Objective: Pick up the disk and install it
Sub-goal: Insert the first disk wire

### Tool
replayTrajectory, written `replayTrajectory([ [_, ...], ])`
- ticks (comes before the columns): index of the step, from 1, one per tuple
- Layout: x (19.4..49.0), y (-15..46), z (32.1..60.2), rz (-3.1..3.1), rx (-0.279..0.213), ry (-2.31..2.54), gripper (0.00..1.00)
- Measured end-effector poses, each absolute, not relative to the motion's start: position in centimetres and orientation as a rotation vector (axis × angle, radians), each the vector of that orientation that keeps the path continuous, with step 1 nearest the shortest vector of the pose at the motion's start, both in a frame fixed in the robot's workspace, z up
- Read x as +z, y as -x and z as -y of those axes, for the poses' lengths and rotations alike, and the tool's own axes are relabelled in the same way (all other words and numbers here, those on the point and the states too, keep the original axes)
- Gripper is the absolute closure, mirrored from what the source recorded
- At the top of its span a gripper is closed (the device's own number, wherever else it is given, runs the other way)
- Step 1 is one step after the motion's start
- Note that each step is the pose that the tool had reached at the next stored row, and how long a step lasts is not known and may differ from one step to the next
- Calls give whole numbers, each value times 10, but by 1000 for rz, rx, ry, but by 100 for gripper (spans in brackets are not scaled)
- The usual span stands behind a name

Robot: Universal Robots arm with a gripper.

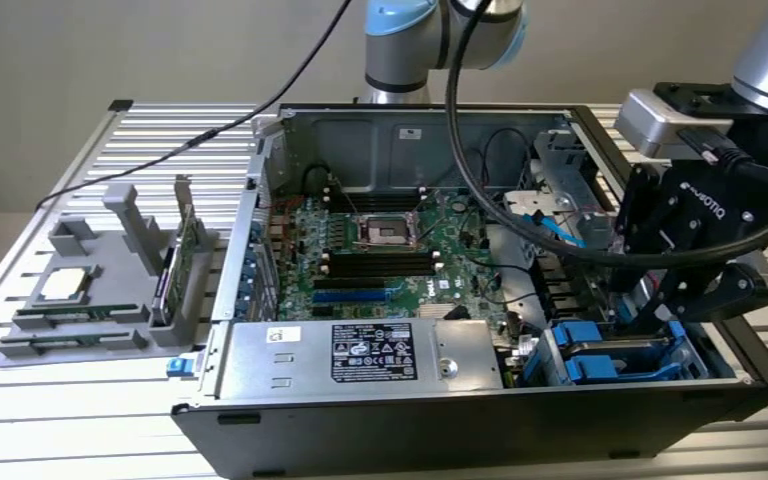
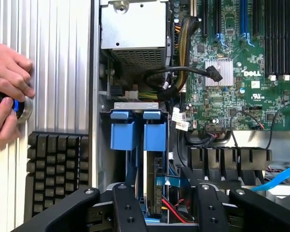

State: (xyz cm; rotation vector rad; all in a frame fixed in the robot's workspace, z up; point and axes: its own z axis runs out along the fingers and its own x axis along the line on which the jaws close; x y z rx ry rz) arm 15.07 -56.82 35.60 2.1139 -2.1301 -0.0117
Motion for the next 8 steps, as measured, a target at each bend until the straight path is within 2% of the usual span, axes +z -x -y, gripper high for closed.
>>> replayTrajectory([
  [8,371,-141,569,2138,-31,-2124,52],
])
